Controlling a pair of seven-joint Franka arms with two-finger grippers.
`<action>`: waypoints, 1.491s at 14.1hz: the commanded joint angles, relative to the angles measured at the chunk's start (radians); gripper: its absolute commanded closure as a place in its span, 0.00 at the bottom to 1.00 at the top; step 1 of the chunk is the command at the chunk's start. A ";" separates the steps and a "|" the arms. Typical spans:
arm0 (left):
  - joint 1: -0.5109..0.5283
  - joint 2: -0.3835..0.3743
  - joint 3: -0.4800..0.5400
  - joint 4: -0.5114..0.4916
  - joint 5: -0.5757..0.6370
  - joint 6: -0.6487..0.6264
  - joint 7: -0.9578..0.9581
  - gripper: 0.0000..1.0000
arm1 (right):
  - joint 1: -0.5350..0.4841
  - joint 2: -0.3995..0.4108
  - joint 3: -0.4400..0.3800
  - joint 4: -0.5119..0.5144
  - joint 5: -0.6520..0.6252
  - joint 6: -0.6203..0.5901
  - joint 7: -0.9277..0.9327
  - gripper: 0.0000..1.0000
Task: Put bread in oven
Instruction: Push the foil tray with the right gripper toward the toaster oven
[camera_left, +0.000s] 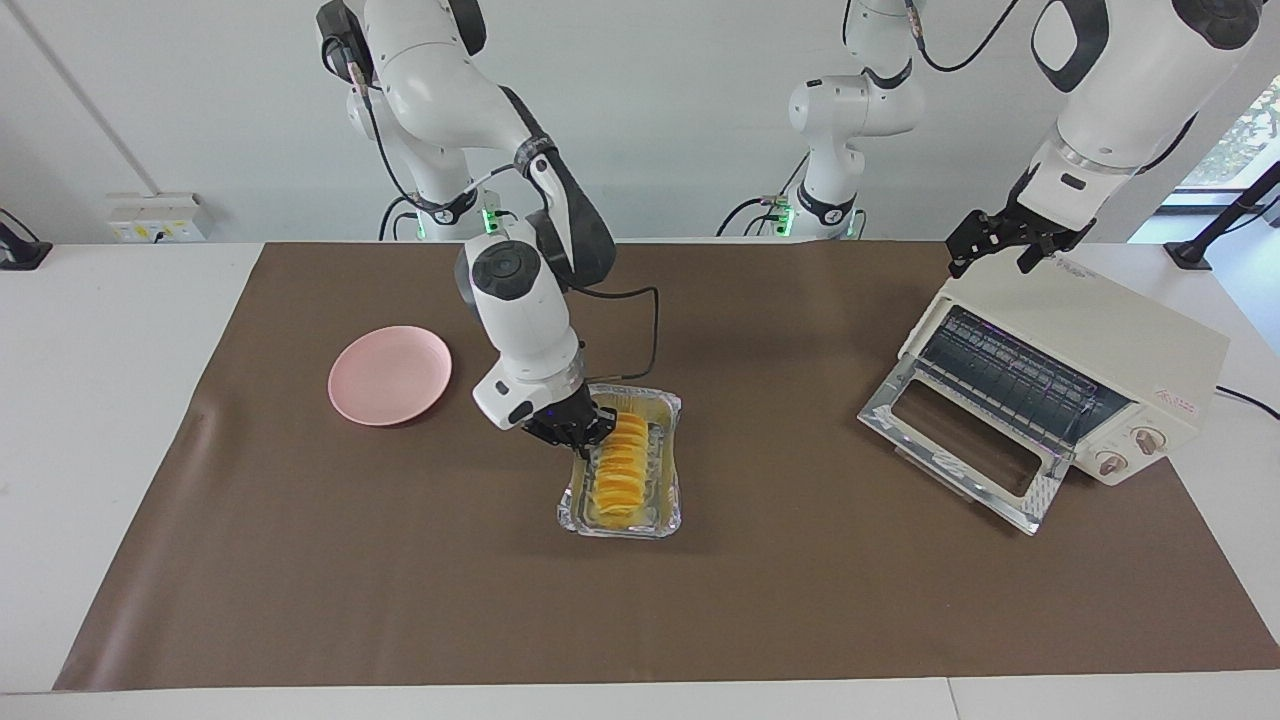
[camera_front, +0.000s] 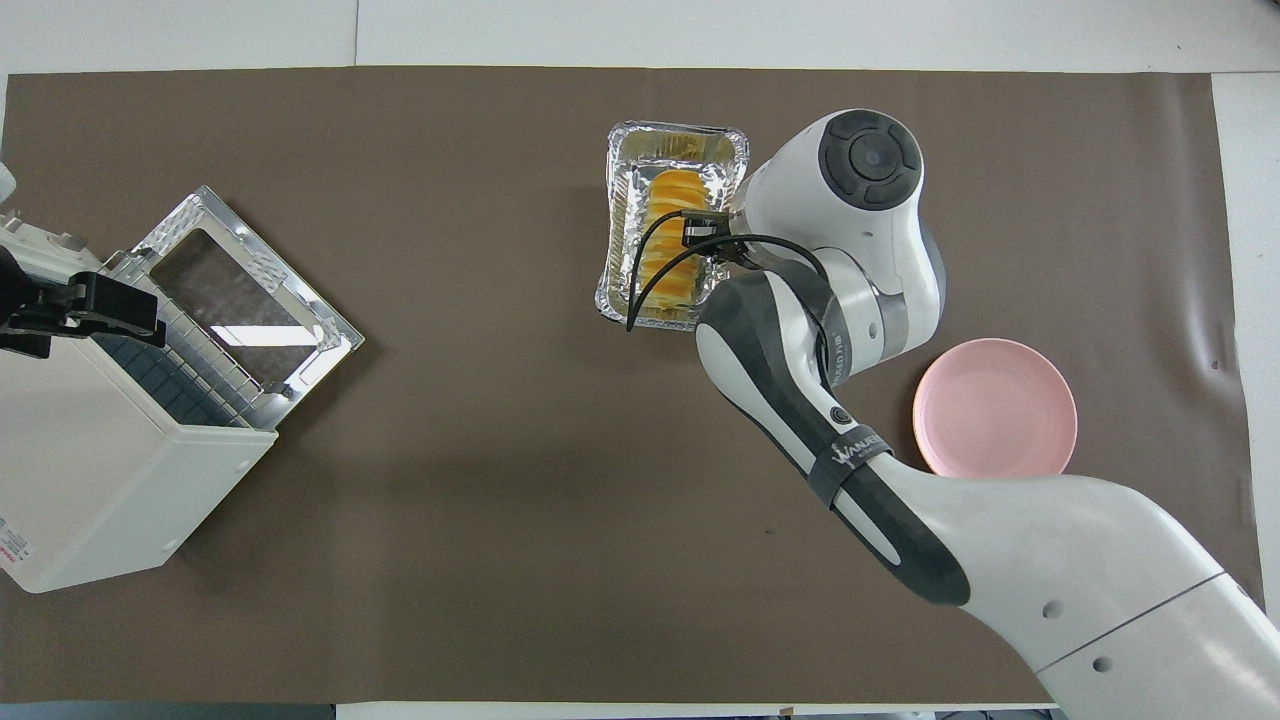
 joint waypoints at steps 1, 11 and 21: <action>0.007 -0.018 -0.002 -0.007 -0.009 -0.008 0.002 0.00 | 0.037 0.057 -0.002 0.040 0.029 0.073 0.072 1.00; 0.007 -0.018 -0.002 -0.007 -0.009 -0.008 0.004 0.00 | 0.091 0.076 -0.013 0.042 0.040 0.020 0.121 0.00; -0.035 -0.011 -0.016 -0.029 -0.007 0.098 0.001 0.00 | -0.208 -0.238 -0.027 0.059 -0.023 -0.388 -0.228 0.00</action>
